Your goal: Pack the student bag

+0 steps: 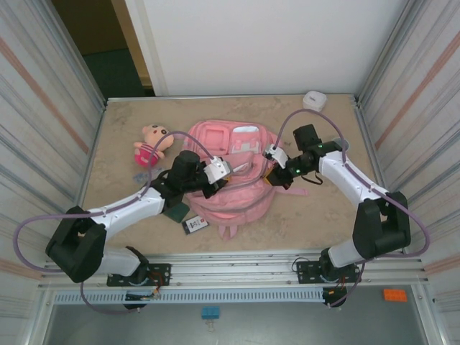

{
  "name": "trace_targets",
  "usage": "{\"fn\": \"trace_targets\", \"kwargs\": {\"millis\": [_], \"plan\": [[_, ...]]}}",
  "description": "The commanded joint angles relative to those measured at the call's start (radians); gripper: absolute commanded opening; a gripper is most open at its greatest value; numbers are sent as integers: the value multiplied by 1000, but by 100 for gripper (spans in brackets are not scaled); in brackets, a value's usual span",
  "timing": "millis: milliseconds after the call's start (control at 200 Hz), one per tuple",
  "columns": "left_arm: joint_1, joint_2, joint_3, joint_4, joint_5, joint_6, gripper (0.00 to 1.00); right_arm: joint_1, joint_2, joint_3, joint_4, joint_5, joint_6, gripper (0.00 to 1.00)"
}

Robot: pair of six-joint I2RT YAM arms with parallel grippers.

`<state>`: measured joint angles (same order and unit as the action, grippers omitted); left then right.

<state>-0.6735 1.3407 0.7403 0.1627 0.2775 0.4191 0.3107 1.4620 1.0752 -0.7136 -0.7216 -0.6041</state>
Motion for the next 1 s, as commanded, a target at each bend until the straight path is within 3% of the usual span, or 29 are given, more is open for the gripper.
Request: {"fn": "trace_targets", "kwargs": {"millis": [0, 276, 446, 481, 541, 782, 997], "plan": [[-29, -27, 60, 73, -171, -76, 0, 45, -55, -34, 47, -66, 177, 0], [-69, -3, 86, 67, -272, -149, 0, 128, -157, -142, 209, -36, 486, 0], [-82, 13, 90, 91, -240, -157, 0, 137, -218, -251, 356, 58, 657, 0], [-85, 12, 90, 95, -231, -155, 0, 138, -228, -270, 376, 98, 692, 4], [-91, 11, 91, 95, -229, -151, 0, 143, -244, -298, 411, 156, 746, 18], [-93, -3, 89, 102, -215, -156, 0, 168, -297, -380, 464, 204, 774, 27], [-95, -9, 85, 107, -207, -158, 0, 171, -341, -415, 497, 231, 790, 19]]}}
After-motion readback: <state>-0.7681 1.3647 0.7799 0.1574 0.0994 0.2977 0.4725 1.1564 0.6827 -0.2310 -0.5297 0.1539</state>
